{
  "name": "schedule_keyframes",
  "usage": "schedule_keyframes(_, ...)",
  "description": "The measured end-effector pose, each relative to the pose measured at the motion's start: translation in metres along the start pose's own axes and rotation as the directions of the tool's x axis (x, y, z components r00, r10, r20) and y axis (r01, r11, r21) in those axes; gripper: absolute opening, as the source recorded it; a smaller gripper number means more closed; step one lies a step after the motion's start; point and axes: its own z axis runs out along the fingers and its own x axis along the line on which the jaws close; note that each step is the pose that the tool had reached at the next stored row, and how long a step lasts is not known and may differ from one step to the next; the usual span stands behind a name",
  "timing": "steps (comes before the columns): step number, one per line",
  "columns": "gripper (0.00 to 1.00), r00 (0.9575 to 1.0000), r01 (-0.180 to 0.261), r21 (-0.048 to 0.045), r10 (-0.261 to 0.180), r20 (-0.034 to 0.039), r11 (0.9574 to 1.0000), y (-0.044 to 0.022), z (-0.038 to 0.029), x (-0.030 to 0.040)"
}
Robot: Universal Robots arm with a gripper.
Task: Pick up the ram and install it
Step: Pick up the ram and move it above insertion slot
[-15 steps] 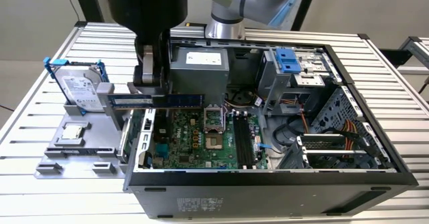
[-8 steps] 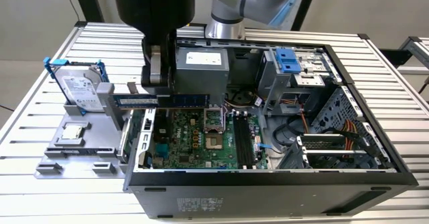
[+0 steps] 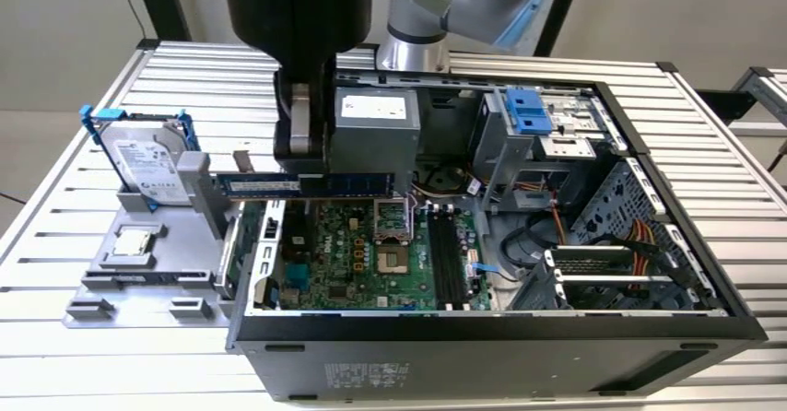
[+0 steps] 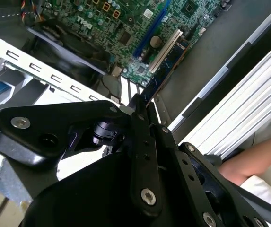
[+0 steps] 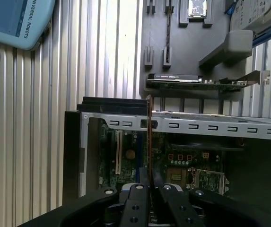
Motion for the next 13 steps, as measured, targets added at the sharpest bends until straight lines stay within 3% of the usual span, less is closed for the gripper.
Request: schedule_keyframes(13,0.0,1.0,0.0,0.0,0.0,-0.0001,1.0,-0.0118,-0.0002,0.0003)
